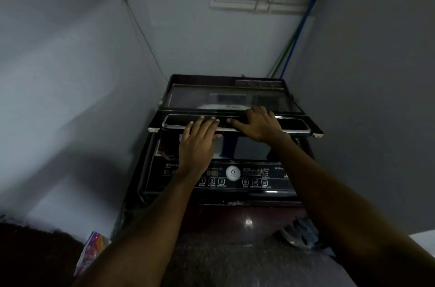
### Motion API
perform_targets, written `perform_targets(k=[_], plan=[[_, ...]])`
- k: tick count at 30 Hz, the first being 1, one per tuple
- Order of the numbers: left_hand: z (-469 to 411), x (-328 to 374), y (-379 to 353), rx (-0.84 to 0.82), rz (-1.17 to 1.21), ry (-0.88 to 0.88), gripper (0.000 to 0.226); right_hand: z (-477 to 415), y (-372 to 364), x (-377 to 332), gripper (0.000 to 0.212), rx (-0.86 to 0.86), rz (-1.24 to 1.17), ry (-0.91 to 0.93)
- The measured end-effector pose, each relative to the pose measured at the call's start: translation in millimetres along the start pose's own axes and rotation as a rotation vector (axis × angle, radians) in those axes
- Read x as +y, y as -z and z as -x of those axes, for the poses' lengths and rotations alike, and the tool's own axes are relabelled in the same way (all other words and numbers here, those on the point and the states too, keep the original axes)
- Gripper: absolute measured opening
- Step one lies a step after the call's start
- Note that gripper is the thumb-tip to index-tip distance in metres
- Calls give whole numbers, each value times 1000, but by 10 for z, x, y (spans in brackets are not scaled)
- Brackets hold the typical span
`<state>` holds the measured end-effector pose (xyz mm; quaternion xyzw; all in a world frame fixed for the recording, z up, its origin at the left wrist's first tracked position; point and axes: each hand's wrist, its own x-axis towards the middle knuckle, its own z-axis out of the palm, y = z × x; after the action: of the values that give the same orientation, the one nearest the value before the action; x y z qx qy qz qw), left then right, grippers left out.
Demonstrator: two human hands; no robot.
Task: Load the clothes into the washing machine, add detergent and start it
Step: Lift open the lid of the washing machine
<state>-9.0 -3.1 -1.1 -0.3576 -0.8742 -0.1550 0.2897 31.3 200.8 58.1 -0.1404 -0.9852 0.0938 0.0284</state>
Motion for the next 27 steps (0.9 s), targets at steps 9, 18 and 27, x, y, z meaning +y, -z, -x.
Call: perform_targets(k=[9,18,27], plan=[[-459,-137,86,106,55,-30,35,586,-154,-187,27,708,-42,207],[-982,-223,226,172,18,-80,41,224,-205,-290,56,652,156,96],[-1057,-404,59,106,1,-143,62,-383,163,-267,59,714,149,64]])
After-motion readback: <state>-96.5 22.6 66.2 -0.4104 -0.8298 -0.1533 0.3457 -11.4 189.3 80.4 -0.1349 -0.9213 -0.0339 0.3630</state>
